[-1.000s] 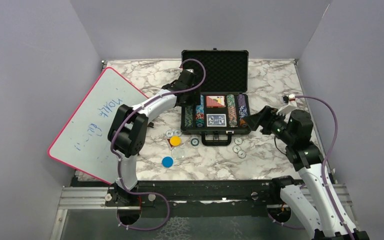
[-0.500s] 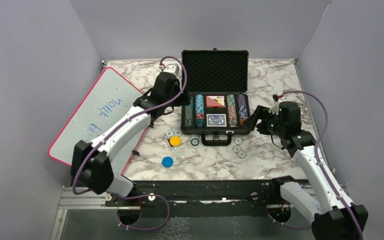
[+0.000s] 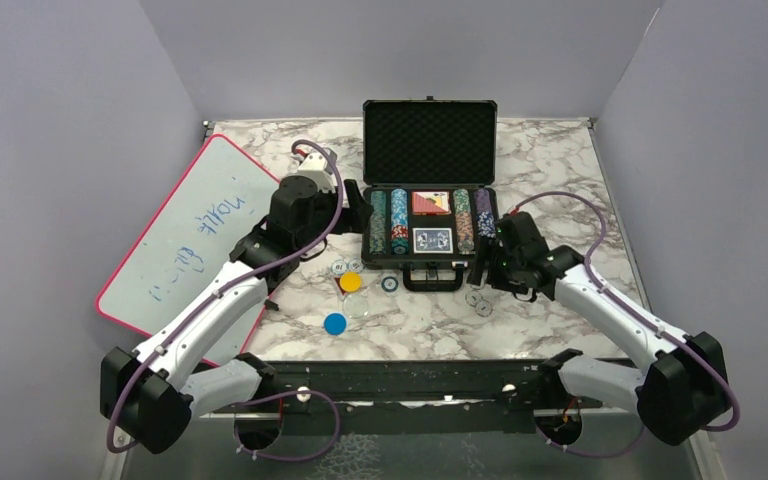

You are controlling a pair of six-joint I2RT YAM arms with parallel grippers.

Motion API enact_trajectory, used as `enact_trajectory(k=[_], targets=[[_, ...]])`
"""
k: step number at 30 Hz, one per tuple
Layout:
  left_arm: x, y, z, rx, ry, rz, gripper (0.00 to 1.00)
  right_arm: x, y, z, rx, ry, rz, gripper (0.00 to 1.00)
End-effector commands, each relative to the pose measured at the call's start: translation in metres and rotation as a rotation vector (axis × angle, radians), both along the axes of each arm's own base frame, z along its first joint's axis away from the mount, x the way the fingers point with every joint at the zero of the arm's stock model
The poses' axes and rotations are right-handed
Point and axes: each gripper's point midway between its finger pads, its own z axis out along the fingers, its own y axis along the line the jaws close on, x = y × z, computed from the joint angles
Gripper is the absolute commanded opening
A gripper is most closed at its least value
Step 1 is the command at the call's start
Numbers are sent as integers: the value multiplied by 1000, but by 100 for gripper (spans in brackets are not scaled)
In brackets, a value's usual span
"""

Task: Pack up texas hold em set

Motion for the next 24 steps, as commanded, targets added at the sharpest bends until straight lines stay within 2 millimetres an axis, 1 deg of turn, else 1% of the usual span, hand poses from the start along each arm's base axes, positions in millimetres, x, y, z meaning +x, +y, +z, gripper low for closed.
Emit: enact_trajectory(k=[1,3,6,8,9,12,16,18,24], targets=[[-6,-5,10,-8,-44,-55,80,-13,-11,-13,-98,37,-159,78],[-9,-3,6,-3,-38,-53,80,-16,-10,-21,-118,59,-152,78],[-11,-3,0,-12,-36,-56,81,-26,-8,-40,-138,132,-152,77],[-12,-4,-4,-23,-27,-58,83,-32,-6,-48,-152,163,-154,76],[-13,-5,-8,-25,-21,-62,86,-34,-5,-50,-157,167,-156,76],[-14,-8,-18,-14,-6,-83,98,-35,-7,-51,-166,162,-170,75],[-13,-5,-21,0,1,-74,99,-32,-4,-54,-160,146,-133,73],[-12,-3,-20,-1,-10,-63,99,-32,-4,-58,-169,151,-118,73],[-4,-1,-14,9,-20,-31,99,-30,-15,-65,-252,180,-147,67]])
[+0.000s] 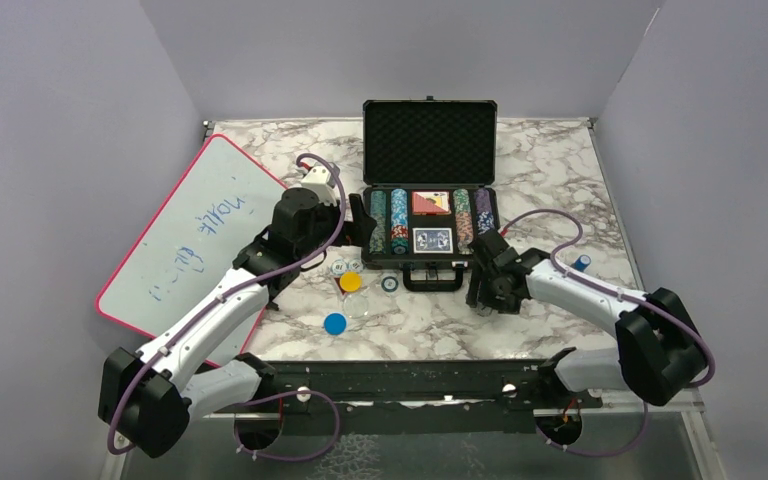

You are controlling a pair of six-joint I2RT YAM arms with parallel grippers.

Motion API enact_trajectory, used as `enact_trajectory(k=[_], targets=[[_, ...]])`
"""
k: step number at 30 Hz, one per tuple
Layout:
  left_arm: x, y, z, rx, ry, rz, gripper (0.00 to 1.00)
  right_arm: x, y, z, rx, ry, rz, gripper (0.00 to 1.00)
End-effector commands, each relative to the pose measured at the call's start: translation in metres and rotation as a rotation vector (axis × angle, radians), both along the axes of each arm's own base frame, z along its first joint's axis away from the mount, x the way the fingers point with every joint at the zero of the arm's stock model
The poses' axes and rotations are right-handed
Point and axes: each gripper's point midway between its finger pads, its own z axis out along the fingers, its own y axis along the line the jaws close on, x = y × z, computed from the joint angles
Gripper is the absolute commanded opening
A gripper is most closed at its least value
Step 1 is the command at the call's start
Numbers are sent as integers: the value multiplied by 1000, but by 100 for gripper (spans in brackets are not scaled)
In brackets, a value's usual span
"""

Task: Pack up texas hold em set

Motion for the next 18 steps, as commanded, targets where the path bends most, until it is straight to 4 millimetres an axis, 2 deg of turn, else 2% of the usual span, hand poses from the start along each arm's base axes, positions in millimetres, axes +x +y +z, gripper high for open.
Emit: enact_trajectory(k=[1,6,10,13,18], targets=[[10,-1,15,-6,-45,15,99,7,-11,-3,-86,-10,-25,66],[16,-5,13,-10,-40,17,99,6,-11,-10,-92,12,-23,58],[21,-9,12,-35,-26,27,99,3,-8,-11,-72,25,-28,48],[23,-13,14,-28,-18,11,99,3,-4,-4,-43,16,-30,41],[22,-18,13,-49,-15,-5,98,10,-3,17,-47,-18,-24,42]])
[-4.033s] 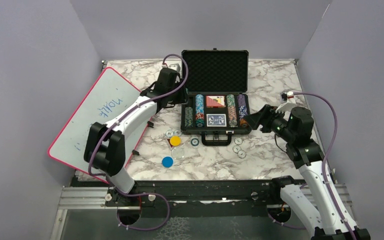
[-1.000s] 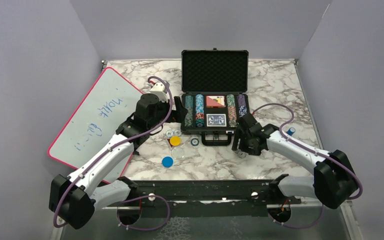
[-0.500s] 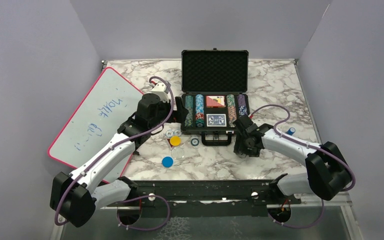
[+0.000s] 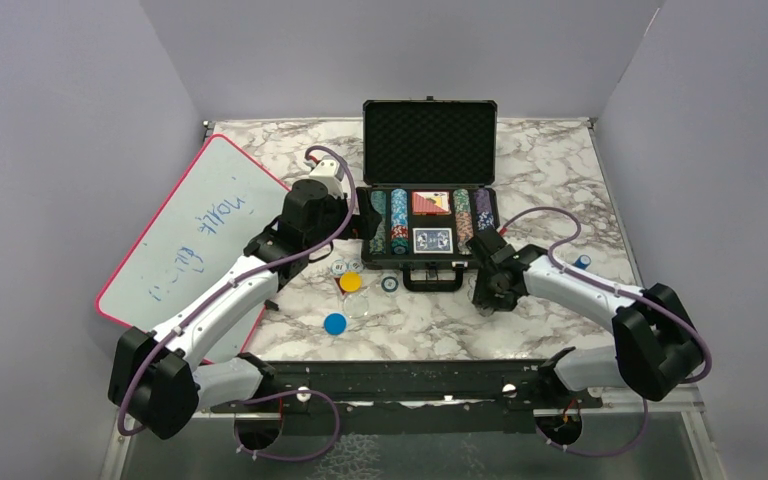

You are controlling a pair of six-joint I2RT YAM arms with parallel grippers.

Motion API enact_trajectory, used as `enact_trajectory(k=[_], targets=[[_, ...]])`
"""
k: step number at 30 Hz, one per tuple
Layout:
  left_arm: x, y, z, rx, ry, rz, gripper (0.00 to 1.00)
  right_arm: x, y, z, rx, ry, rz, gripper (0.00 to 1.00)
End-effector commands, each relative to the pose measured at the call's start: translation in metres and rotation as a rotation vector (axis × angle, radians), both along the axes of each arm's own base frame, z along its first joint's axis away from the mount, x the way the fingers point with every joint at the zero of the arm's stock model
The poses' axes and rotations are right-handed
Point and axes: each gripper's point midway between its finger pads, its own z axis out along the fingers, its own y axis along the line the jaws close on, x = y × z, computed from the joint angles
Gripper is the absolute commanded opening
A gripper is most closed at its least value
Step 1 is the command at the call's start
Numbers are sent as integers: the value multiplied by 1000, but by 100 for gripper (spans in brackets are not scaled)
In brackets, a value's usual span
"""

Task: Pack up texas hold em set

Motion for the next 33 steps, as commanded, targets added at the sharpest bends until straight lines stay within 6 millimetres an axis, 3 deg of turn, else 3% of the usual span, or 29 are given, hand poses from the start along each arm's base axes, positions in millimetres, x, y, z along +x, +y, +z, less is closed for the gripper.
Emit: enact_trajectory(k=[1,9,25,33], targets=[[4,-11,21,-63,-46,-31,98,11,2,27,-1,-49,-5,42],[3,-11,21,-55,-47,-45,98,35,19,49,75,-151,-7,44],[-7,-8,16,-66,-12,-42,98,50,19,21,18,-141,-41,47],[-9,-4,12,-39,-8,-38,98,43,16,8,-10,-89,-47,48]])
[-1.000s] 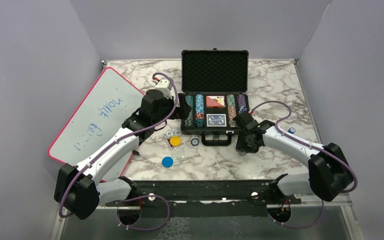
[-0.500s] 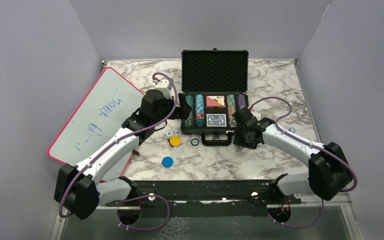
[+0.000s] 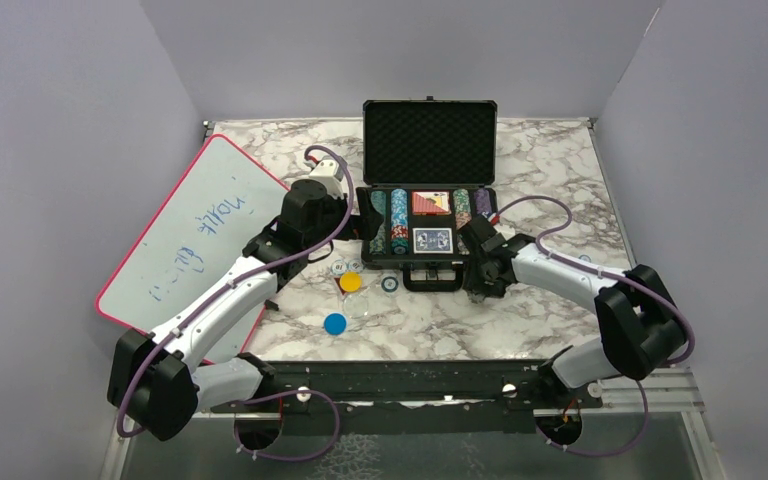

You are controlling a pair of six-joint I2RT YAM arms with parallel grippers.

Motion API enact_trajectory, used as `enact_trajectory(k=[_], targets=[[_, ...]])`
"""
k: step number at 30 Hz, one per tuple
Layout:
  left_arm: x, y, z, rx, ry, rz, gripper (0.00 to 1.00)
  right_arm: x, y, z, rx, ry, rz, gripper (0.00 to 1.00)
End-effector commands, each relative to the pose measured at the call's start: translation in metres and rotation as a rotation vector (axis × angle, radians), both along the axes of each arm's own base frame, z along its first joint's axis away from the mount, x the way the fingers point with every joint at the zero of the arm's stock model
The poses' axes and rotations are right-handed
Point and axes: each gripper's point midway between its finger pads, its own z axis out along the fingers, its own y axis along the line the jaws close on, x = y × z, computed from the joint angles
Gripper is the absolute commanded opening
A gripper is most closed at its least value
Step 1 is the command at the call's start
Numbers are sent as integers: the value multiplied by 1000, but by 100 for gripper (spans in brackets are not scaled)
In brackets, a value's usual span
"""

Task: Pack up texas hold em set

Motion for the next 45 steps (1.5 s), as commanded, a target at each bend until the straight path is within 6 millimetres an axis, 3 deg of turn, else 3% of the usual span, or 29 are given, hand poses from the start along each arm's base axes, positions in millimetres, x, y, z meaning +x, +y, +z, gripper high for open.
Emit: enact_trajectory(k=[1,10,17,27,33,45], targets=[[-4,2,7,0,-21,-13,98,7,1,3,-6,-32,-21,48],[-3,3,3,11,-19,-9,98,5,8,5,30,-14,21,61],[0,4,2,25,-25,-2,98,8,7,1,11,-18,25,63],[0,6,-5,32,-10,6,98,-2,-7,-14,-72,48,25,48],[0,6,-5,33,-9,9,98,-12,-8,-10,-60,72,50,37],[-2,7,-7,31,-7,10,98,-34,1,7,45,89,84,36]])
